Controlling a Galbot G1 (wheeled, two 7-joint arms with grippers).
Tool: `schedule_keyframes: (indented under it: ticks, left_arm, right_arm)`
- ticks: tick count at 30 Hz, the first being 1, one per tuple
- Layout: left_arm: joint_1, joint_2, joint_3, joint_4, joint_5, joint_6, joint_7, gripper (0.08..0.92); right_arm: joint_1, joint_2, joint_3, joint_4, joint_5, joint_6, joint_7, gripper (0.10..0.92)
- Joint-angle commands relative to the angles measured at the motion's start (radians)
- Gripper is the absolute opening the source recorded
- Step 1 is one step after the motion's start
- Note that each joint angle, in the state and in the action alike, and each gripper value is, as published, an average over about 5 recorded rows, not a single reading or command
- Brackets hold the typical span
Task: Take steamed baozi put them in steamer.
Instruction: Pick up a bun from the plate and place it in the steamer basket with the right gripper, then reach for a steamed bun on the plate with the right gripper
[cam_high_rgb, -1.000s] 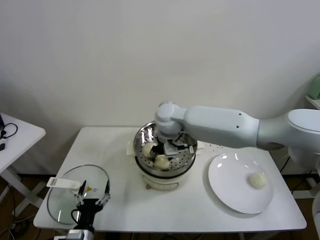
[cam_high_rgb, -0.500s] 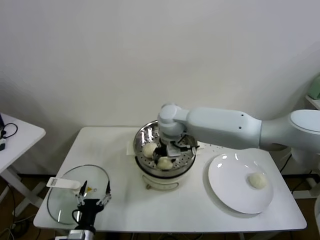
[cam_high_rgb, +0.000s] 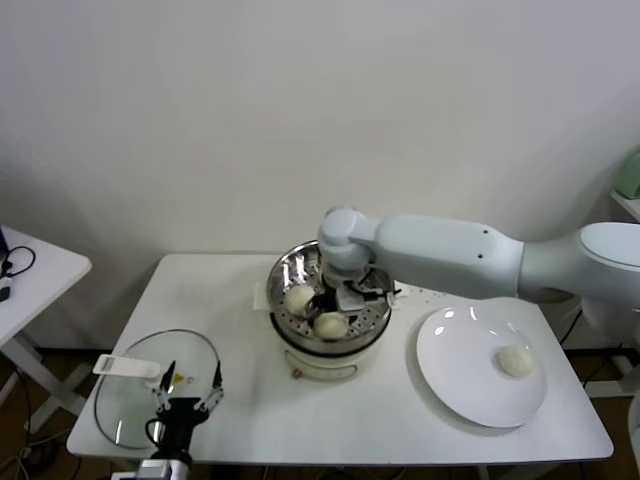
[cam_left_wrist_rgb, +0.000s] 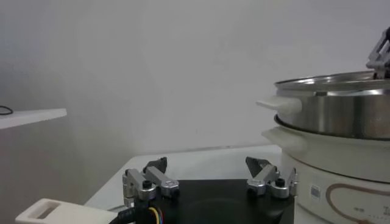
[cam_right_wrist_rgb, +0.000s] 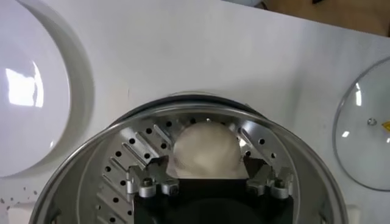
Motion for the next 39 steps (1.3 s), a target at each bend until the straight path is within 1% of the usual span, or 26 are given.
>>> schedule_keyframes:
  ticks: [1, 8, 12, 15, 17, 19, 20, 22, 26, 29, 34, 39]
  left_arm:
    - [-0.002, 0.000, 0.001, -0.001, 0.002, 0.001, -0.001, 0.823]
    - [-0.003, 0.001, 0.002, -0.008, 0.003, 0.005, -0.001, 0.823]
    - [-0.005, 0.005, 0.004, -0.007, 0.003, 0.006, -0.001, 0.823]
    - [-0.008, 0.008, 0.006, -0.003, 0.003, 0.008, -0.001, 0.823]
    - [-0.010, 0.009, 0.007, 0.000, 0.002, 0.008, -0.001, 0.823]
    - [-0.013, 0.010, 0.007, 0.007, 0.002, 0.007, -0.001, 0.823]
    - [-0.014, 0.010, 0.008, 0.010, 0.001, 0.006, -0.001, 0.823]
    - [-0.016, 0.011, 0.009, 0.015, 0.001, 0.004, -0.001, 0.823]
    - [-0.015, 0.013, 0.012, 0.017, 0.000, 0.002, -0.001, 0.823]
    - [-0.013, 0.013, 0.014, 0.011, 0.000, 0.003, 0.000, 0.823]
    - [-0.012, 0.012, 0.022, -0.008, 0.001, 0.009, 0.000, 0.823]
    - [-0.010, 0.012, 0.022, -0.020, 0.005, 0.013, 0.001, 0.823]
  right_arm:
    - [0.010, -0.001, 0.017, 0.002, 0.011, 0.014, 0.000, 0.820]
    - [0.101, -0.047, 0.019, -0.010, 0.097, 0.016, -0.021, 0.823]
    - [0.197, -0.117, -0.025, -0.068, 0.234, -0.039, -0.032, 0.823]
    - [0.288, -0.198, -0.096, -0.066, 0.421, -0.217, -0.027, 0.823]
    - [0.349, -0.264, -0.158, -0.036, 0.575, -0.374, -0.015, 0.823]
    - [0.389, -0.327, -0.207, -0.003, 0.697, -0.492, -0.005, 0.823]
    - [0.403, -0.359, -0.227, 0.011, 0.742, -0.543, -0.001, 0.823]
    - [0.413, -0.432, -0.251, 0.027, 0.780, -0.622, 0.003, 0.823]
    - [0.391, -0.563, -0.262, 0.025, 0.763, -0.695, 0.013, 0.823]
    - [0.321, -0.663, -0.231, 0.014, 0.701, -0.711, 0.022, 0.823]
    - [0.065, -0.786, -0.058, 0.002, 0.554, -0.713, 0.030, 0.823]
    - [-0.199, -0.837, 0.161, -0.021, 0.434, -0.699, 0.021, 0.823]
